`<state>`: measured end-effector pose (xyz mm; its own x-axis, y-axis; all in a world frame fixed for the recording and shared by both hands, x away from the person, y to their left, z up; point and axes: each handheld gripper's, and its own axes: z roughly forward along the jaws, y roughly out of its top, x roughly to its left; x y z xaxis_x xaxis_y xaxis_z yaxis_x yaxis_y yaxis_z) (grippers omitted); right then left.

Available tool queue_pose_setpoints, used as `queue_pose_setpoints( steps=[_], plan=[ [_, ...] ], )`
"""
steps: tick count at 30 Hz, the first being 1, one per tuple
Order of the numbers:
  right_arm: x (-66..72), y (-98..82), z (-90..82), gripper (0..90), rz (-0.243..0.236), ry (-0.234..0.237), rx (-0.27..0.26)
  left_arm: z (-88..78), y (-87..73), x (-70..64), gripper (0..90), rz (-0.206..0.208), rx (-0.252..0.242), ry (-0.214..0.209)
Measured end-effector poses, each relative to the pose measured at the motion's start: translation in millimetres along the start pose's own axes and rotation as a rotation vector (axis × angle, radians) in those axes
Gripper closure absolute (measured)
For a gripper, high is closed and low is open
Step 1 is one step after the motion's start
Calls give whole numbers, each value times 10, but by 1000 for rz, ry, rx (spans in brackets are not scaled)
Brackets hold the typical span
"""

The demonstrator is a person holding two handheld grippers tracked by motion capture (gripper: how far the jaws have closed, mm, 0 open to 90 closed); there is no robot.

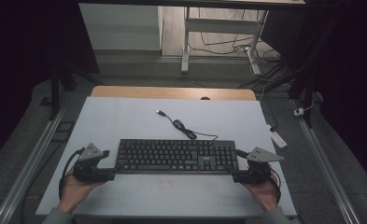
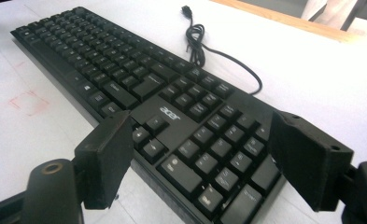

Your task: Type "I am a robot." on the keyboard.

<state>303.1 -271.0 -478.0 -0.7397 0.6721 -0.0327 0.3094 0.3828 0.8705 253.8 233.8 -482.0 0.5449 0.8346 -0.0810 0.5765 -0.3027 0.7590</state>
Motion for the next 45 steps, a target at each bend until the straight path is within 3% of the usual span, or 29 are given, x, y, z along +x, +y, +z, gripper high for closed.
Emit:
queue_pose_setpoints(
  steps=[11, 21, 25, 26, 27, 30, 37, 38, 39, 45],
  plan=[
    [101, 175, 214, 325, -13, 46, 14, 21, 91, 66, 291, 13, -24, -13],
    [299, 397, 546, 591, -61, 74, 39, 38, 74, 47, 394, 31, -18, -19],
    [378, 455, 658, 756, -96, 80, 46, 55, 66, 57, 482, 30, -12, -23],
    [378, 455, 658, 756, -96, 80, 46, 64, 66, 53, 482, 33, -9, -20],
    [401, 473, 694, 823, -110, 89, 46, 79, 63, 44, 522, 40, -5, -22],
    [435, 494, 747, 893, -121, 105, 52, 93, 57, 36, 590, 44, -3, -25],
    [509, 547, 873, 897, -133, 128, 55, 152, 32, 35, 811, 49, 17, -28],
    [509, 547, 873, 897, -133, 128, 55, 159, 30, 35, 811, 51, 19, -29],
    [518, 558, 906, 897, -136, 132, 60, 170, 27, 31, 884, 54, 22, -31],
    [549, 586, 1028, 896, -125, 143, 78, 275, 8, 23, 888, 64, 60, -20]
  ],
)
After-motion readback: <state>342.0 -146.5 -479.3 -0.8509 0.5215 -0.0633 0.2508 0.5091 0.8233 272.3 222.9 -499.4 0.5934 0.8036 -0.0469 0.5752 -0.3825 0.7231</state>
